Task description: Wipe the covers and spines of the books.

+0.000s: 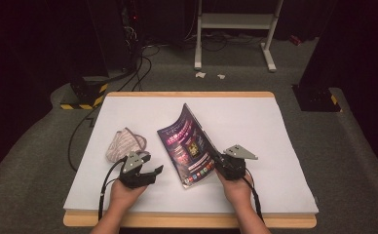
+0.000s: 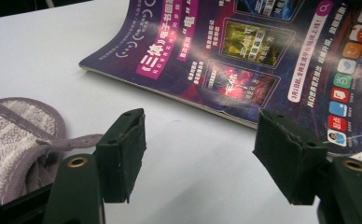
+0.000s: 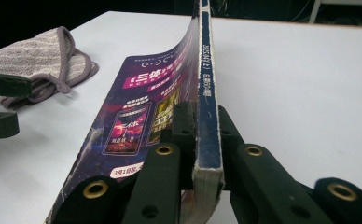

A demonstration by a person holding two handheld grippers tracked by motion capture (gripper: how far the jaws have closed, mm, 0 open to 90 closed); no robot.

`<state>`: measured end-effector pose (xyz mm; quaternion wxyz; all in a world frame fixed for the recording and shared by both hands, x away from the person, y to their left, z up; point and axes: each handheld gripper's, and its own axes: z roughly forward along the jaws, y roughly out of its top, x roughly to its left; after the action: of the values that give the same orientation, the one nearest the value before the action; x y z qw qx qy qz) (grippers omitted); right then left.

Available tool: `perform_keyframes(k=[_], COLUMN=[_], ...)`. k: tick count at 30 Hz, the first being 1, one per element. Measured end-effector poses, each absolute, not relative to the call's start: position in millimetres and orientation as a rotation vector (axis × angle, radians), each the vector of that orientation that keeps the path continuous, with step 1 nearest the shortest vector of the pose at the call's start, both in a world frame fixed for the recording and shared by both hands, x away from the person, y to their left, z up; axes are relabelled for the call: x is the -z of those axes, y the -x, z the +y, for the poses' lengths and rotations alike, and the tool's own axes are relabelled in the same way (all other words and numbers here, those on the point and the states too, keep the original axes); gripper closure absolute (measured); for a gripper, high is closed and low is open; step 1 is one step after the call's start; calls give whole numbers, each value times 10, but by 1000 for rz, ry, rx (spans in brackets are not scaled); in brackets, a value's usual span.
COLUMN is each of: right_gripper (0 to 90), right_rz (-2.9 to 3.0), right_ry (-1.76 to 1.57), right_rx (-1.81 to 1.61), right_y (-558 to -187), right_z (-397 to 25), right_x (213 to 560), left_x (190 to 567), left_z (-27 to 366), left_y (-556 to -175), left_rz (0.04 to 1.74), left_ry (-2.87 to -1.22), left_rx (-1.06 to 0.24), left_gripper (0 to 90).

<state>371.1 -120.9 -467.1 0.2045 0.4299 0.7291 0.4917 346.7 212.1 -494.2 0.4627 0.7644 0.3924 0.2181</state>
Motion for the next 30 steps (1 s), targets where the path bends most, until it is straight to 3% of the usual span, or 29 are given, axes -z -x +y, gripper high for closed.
perform_keyframes(k=[30], right_gripper=[846], right_rz=[1910], right_ry=[-1110], right_rx=[-1523], right_y=[-3531], right_z=[-1272], right_x=[4308], left_x=[4924], left_z=[2094], left_y=[-3431], left_rz=[962], left_ry=[-1882], left_rx=[-572], left_gripper=[332])
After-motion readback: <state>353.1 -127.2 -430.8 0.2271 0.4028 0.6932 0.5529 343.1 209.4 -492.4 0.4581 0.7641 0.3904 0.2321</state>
